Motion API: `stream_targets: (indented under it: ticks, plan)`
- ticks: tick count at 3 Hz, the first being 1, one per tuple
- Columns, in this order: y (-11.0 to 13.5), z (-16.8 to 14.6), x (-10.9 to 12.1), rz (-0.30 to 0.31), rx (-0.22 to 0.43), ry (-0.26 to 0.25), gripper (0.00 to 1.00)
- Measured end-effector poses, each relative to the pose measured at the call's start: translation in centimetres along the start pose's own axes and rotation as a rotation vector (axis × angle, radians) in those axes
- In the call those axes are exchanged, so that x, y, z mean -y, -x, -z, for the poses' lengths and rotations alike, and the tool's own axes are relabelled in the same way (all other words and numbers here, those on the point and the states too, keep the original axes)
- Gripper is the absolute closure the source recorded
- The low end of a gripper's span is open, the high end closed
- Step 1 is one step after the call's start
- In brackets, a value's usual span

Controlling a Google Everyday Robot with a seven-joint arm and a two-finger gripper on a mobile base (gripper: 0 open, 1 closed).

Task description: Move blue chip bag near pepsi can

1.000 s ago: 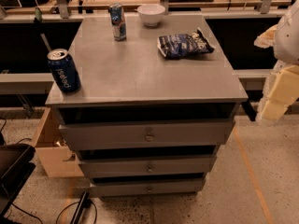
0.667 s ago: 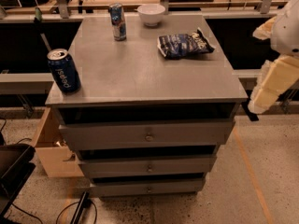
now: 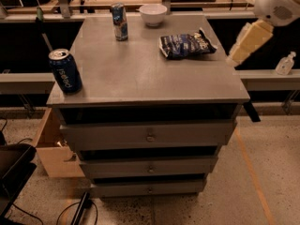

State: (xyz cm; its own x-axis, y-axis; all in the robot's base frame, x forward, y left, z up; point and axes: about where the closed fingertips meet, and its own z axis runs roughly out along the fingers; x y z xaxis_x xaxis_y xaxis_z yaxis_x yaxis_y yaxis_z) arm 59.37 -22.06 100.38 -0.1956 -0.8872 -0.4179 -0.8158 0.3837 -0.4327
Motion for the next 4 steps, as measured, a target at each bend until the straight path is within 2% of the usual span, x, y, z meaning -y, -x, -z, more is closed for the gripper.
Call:
stream_targets:
  ticks: [1,3,4]
  plan:
    - [2.5,-1.5,5.8,-0.012,0.059,-0.086,0.0]
    - [2.6,-2.7,6.0,-0.019,0.069,-0.076,0.0]
    - [3.5,-8.1,6.7,-0.083,0.167,-0.057,0.0]
